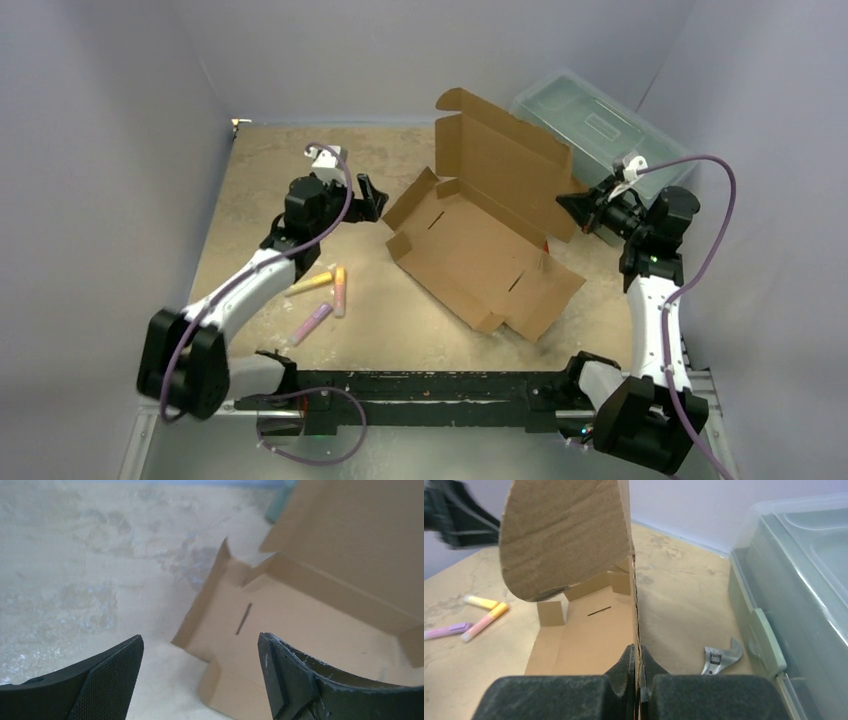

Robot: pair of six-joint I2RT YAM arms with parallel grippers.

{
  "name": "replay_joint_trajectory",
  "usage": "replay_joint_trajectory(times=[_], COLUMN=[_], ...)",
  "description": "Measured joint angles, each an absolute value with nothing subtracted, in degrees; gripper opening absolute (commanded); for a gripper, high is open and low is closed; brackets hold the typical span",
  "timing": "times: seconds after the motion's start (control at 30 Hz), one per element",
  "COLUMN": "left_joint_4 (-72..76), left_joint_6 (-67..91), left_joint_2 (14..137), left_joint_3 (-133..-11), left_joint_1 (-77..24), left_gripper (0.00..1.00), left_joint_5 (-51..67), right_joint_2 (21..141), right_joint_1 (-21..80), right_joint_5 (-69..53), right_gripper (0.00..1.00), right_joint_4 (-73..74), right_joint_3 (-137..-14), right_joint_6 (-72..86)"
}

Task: Fold the paper box
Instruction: Pick up the paper box from the center of the board, then fold the paper box at the center of the board.

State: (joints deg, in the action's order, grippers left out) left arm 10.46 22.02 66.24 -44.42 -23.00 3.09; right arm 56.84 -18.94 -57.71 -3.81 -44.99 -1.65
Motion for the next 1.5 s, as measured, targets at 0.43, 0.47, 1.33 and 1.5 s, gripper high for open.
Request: replay_joint_trajectory(times=[0.43, 0.47, 1.33, 1.5], left_joint_4=[18.0, 18.0, 31.0, 39.4], left_joint_6=[13.4, 12.7, 14.0, 14.3], left_joint_2=[92.1, 93.1, 70.3, 69.6], left_joint_3=[-52.5, -53.8, -35.1, -27.3], left_joint_1=[-17.6, -17.6, -25.8, -25.8], left_gripper=[0.60, 0.54, 0.00, 0.14], left_joint_5=[23.2, 23.5, 15.2, 11.0], right_joint_2=[55.0, 55.0, 57.7, 57.2], right_joint_1=[-19.2, -19.2, -19.5, -20.0], right_joint_5=[-65.2, -65.5, -65.6, -66.2], right_gripper=[0.00, 0.00, 0.00, 0.00], right_joint_4=[-6.5, -6.5, -26.2, -40.5], right_joint_3=[-45.0, -45.0, -49.2, -44.9], right_joint_6=[1.9, 2.1, 18.4, 27.3])
